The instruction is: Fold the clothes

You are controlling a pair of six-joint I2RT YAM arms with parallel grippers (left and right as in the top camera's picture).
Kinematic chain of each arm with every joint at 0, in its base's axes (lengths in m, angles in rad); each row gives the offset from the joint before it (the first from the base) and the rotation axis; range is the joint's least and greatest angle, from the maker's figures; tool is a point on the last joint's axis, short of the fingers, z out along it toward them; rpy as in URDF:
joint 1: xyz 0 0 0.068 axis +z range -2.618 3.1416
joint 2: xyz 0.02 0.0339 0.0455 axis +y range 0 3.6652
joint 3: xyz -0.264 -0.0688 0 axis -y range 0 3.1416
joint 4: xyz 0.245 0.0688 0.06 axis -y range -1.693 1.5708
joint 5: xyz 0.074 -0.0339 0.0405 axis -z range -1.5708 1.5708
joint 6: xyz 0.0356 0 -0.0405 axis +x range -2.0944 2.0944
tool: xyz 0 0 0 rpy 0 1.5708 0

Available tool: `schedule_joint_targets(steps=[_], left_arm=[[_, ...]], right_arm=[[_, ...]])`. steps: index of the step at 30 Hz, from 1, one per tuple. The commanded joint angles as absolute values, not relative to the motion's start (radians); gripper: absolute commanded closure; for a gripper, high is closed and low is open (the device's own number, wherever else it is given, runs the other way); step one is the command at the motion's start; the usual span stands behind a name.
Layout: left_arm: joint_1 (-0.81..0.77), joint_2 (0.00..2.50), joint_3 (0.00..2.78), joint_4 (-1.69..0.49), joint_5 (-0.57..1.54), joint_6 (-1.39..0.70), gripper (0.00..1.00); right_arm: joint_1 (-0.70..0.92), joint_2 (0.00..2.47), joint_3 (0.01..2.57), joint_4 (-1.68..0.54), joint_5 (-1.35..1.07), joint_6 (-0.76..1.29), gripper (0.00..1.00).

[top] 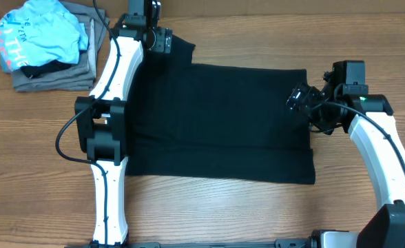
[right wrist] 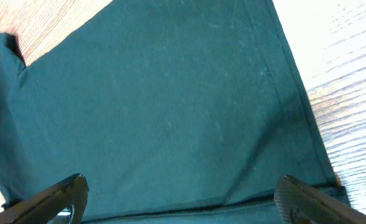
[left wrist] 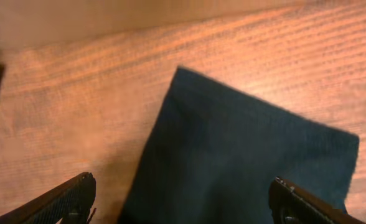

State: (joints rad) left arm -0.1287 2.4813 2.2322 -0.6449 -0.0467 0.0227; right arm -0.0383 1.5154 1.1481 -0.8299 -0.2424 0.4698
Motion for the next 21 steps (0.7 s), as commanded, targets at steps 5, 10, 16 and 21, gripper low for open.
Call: schedule_joint_targets(steps=[5, 10, 16, 21], left_arm=[[-0.120, 2.570, 2.255, -0.541, -0.086, 0.075, 0.07], [-0.113, 2.615, 2.255, -0.478, -0.089, 0.075, 0.00], [-0.110, 2.640, 2.255, -0.458, -0.089, 0.075, 0.01], [-0.109, 2.646, 2.254, -0.451, -0.082, 0.075, 0.03]], right_arm=[[-0.033, 1.517, 1.162, -0.834, -0.224, 0.463, 0.00], [-0.033, 1.518, 1.151, -0.849, -0.193, 0.463, 0.00], [-0.033, 1.532, 1.151, -0.837, -0.171, 0.463, 0.00], [-0.033, 1.552, 1.151, -0.809, -0.155, 0.463, 0.00]])
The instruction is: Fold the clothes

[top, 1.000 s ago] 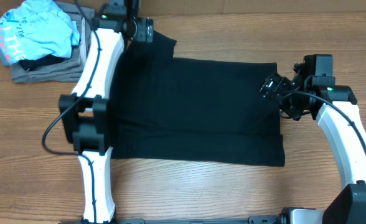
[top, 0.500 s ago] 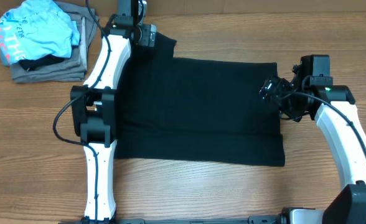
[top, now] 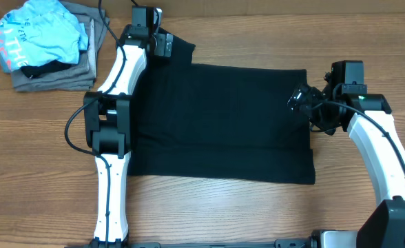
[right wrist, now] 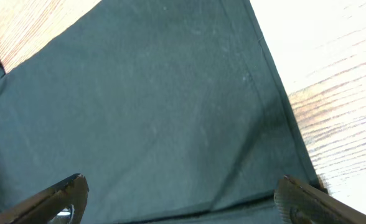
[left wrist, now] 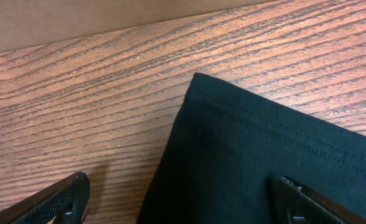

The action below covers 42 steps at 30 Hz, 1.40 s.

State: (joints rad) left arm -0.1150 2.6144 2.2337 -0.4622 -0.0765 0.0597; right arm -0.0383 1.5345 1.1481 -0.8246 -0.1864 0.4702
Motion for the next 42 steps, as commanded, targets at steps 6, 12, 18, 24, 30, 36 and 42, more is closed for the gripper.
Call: schedule_joint_targets(steps=[6, 12, 18, 24, 30, 36, 42], left_arm=[[-0.105, 2.646, 2.254, -0.445, -0.077, 0.064, 0.05], [-0.101, 2.661, 2.254, -0.440, -0.058, 0.045, 0.05], [-0.096, 2.692, 2.254, -0.452, -0.056, 0.041, 0.05], [-0.089, 2.697, 2.254, -0.444, -0.055, -0.008, 0.20], [-0.093, 2.698, 2.254, -0.444, -0.055, -0.007, 0.50], [-0.093, 2.698, 2.254, -0.474, -0.055, -0.007, 0.67], [-0.093, 2.698, 2.254, -0.475, -0.055, -0.007, 0.75]], right_arm=[[-0.033, 1.553, 1.151, -0.791, -0.131, 0.463, 0.00], [-0.033, 1.553, 1.151, -0.791, -0.126, 0.463, 0.00], [-0.033, 1.553, 1.151, -0.793, -0.105, 0.455, 0.00], [-0.033, 1.553, 1.151, -0.781, -0.104, 0.455, 0.00], [-0.035, 1.553, 1.174, -0.699, -0.105, 0.444, 0.03], [-0.035, 1.557, 1.181, -0.479, -0.107, 0.442, 0.15], [-0.035, 1.615, 1.240, -0.393, 0.001, 0.427, 0.16]])
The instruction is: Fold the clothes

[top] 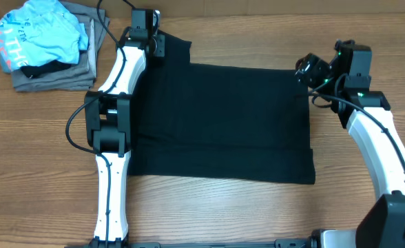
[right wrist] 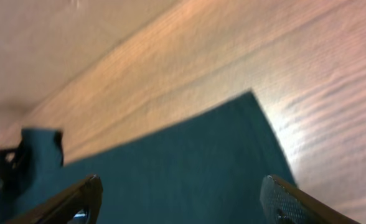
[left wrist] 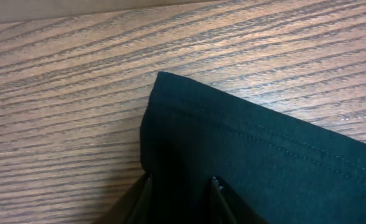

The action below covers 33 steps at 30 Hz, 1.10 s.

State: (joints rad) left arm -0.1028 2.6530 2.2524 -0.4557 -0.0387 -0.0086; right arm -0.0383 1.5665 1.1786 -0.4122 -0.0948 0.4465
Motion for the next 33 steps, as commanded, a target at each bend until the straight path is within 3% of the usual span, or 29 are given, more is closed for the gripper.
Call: schedule_joint_targets(steps=[1, 5, 7, 12, 17, 23, 33], left_arm=[[-0.093, 2.698, 2.254, -0.474, -0.054, -0.007, 0.77], [-0.094, 2.698, 2.254, -0.476, -0.051, -0.008, 0.91], [-0.095, 2.698, 2.254, -0.480, -0.051, -0.008, 0.83], [-0.098, 2.698, 2.254, -0.498, -0.051, -0.007, 0.78], [-0.099, 2.698, 2.254, -0.501, -0.051, -0.007, 0.75], [-0.099, 2.698, 2.254, -0.502, -0.051, -0.008, 0.78], [-0.099, 2.698, 2.254, -0.506, -0.051, -0.008, 0.74]], right_arm=[[-0.035, 1.634, 1.255, -0.390, 0.014, 0.412, 0.16], [-0.035, 1.786, 1.387, -0.408, 0.025, 0.373, 0.16], [-0.035, 1.867, 1.466, -0.431, 0.026, 0.351, 0.16], [-0.035, 2.063, 1.650, -0.525, 0.089, 0.339, 0.16], [-0.036, 2.158, 1.682, -0.546, 0.089, 0.336, 0.26], [-0.036, 2.224, 1.682, -0.548, 0.089, 0.336, 0.26], [-0.036, 2.269, 1.682, -0.546, 0.089, 0.335, 0.34]])
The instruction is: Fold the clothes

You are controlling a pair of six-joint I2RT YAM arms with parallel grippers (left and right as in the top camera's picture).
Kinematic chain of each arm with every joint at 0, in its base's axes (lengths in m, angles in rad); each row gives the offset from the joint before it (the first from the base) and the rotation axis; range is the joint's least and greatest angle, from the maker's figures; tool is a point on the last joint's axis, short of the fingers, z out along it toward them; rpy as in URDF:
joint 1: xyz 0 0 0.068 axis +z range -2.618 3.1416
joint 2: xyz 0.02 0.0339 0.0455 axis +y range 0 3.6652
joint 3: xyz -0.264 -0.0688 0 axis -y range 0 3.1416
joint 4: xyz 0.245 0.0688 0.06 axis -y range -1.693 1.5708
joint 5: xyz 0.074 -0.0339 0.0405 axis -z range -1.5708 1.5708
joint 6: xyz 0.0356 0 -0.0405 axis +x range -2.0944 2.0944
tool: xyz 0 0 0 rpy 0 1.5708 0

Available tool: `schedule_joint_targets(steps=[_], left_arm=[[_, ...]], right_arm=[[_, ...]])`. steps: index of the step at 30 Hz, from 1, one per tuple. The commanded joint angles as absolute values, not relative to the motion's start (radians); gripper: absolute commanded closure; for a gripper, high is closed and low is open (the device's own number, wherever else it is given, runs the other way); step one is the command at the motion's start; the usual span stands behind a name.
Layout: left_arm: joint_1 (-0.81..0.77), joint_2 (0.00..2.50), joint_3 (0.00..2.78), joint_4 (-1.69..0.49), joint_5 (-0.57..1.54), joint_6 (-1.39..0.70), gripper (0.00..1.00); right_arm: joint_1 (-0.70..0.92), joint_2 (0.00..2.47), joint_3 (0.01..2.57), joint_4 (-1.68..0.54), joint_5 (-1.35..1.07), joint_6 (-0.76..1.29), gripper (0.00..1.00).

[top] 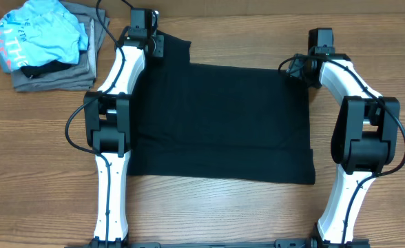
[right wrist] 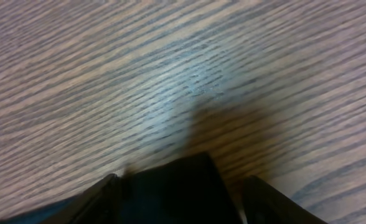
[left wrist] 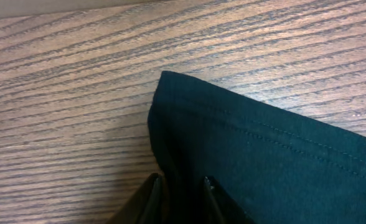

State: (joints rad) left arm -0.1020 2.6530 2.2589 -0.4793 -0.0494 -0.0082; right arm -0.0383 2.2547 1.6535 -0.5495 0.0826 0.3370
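Note:
A black shirt (top: 220, 120) lies flat across the middle of the table, with one sleeve (top: 178, 49) sticking out at the far left. My left gripper (top: 155, 47) is at that sleeve. In the left wrist view its fingers (left wrist: 155, 190) stand close together, shut (left wrist: 180, 188) on the sleeve's (left wrist: 251, 155) folded edge. My right gripper (top: 298, 69) is down at the shirt's far right corner. In the right wrist view it is open (right wrist: 180, 194), and the cloth corner (right wrist: 173, 180) lies between its wide-set fingers (right wrist: 108, 186).
A pile of clothes (top: 47, 52) sits at the far left corner, grey folded pieces with a crumpled light blue shirt (top: 40, 31) on top. Bare wood (top: 216, 213) runs along the front of the black shirt and to its right.
My right gripper has come down from above the far right edge onto the shirt's far right corner, still open. My left gripper's fingers have drawn closer together on the sleeve edge.
Both grippers were open at first, the left over the far left sleeve and the right over the shirt's right side. The left then sat lower at the sleeve and narrowed around its edge. The right moved to the far edge and now straddles the corner.

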Motion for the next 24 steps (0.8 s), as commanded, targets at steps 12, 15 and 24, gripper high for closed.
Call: schedule_joint_targets(steps=[12, 15, 24], left_arm=[[-0.100, 2.698, 2.254, -0.527, -0.051, -0.008, 0.84], [-0.100, 2.698, 2.254, -0.527, -0.051, -0.007, 0.86], [-0.100, 2.671, 2.257, -0.530, -0.052, -0.007, 0.96]], right_arm=[[-0.036, 2.288, 1.682, -0.552, 0.096, 0.306, 0.79], [-0.036, 2.288, 1.682, -0.553, 0.136, 0.306, 0.95], [-0.037, 2.287, 1.689, -0.587, 0.158, 0.306, 0.96]])
